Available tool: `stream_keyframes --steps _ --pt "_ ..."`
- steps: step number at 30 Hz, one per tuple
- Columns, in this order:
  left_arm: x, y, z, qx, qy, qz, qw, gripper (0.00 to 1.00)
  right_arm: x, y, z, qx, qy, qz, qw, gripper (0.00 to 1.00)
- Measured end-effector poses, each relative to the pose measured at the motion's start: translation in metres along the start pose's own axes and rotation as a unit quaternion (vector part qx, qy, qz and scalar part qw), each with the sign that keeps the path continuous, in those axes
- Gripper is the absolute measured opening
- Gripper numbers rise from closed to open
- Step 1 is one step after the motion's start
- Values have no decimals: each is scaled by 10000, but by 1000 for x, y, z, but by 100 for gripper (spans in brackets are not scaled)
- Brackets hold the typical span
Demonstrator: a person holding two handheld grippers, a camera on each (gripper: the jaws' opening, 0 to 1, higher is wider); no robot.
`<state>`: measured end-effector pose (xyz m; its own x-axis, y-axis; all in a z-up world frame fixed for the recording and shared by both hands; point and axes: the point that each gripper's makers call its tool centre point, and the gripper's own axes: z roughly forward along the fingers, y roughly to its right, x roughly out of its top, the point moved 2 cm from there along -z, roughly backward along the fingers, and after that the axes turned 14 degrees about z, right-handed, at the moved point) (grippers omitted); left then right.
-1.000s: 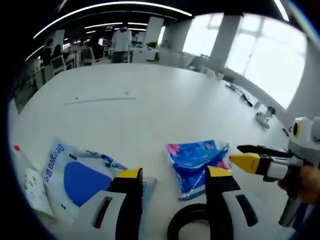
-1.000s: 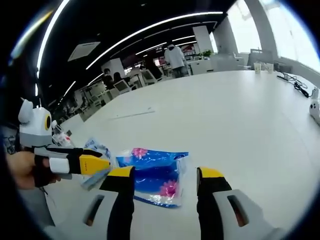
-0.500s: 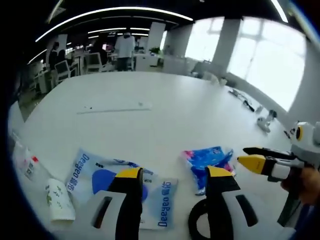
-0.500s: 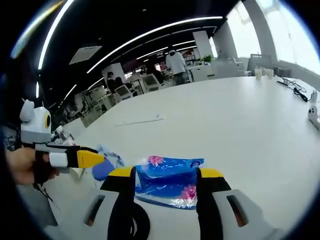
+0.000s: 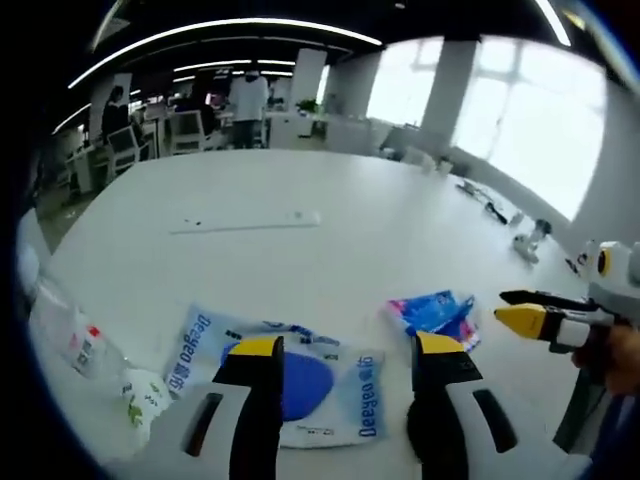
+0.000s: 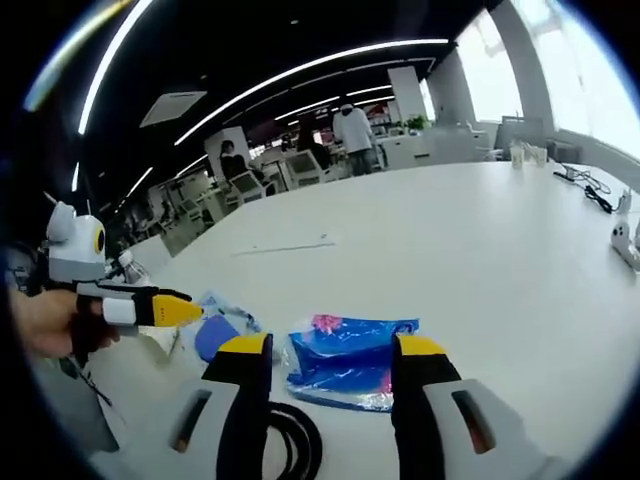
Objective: Arrange the tabletop items into an orderly group along one side of the table until the central work area is clear of visible clutter.
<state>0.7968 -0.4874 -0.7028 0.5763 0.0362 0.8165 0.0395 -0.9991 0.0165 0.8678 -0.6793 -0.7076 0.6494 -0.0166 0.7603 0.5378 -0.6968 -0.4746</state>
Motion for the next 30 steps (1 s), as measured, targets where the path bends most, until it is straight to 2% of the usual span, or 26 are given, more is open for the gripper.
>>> stream_keyframes --steps 4,7,11,16,26,30 --pt "-5 -28 -5 -46 -82 94 9999 48 -6 -8 0 26 -9 74 10000 44" --pt "-10 -52 -12 36 -166 180 9997 48 -12 -13 1 31 -22 99 9999 44" --pt "-11 -74 -24 197 -153 123 9996 48 -15 -20 0 41 -46 165 9998 44" --pt "-15 -87 -31 279 -200 170 9993 48 -15 -28 3 70 -38 161 9998 44" --pt "-17 -84 -38 254 -236 186 9992 47 -14 -40 4 77 57 210 9997 44" --pt "-20 -92 -36 236 -291 199 9991 47 -24 -57 -1 111 138 419 9990 44"
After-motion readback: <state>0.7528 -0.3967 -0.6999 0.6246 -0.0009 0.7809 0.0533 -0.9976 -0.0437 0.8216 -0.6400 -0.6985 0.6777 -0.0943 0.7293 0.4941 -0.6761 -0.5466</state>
